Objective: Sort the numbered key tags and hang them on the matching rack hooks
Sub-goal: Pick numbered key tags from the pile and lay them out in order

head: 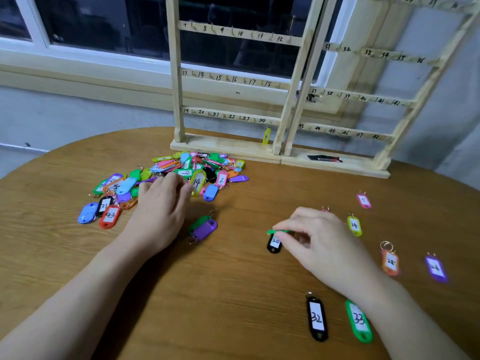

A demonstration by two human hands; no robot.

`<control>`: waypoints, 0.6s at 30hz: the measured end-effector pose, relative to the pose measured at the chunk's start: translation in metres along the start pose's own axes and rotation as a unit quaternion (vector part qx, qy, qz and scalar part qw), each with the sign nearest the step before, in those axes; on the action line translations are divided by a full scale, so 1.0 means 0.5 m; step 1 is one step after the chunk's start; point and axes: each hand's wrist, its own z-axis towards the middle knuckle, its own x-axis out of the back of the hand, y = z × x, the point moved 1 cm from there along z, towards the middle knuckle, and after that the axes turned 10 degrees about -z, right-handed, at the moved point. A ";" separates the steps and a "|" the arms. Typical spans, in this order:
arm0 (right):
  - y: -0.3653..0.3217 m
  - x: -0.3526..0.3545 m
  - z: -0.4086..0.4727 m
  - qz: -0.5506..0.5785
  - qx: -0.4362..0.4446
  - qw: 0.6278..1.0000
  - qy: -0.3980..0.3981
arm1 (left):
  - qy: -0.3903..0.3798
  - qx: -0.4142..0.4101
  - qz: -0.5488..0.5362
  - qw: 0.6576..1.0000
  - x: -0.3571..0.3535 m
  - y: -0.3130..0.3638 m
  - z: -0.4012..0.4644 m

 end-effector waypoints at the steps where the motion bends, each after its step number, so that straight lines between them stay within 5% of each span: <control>1: -0.005 0.002 -0.001 -0.014 0.004 1.000 -0.005 | -0.009 -0.003 0.008 1.000 0.000 0.001 -0.002; 9: -0.008 0.024 -0.006 -0.019 -0.004 0.998 -0.053 | -0.044 -0.008 -0.031 0.999 0.003 0.045 -0.011; 13: 0.061 0.059 0.004 0.053 -0.093 0.991 0.077 | -0.074 -0.024 -0.070 0.995 -0.040 0.133 -0.005; 15: 0.113 0.081 0.005 0.065 -0.159 0.971 0.166 | -0.136 -0.038 -0.071 0.987 -0.092 0.186 0.014; 18: 0.186 0.099 -0.001 0.072 -0.249 0.945 0.198 | -0.233 -0.029 -0.060 0.970 -0.194 0.260 0.050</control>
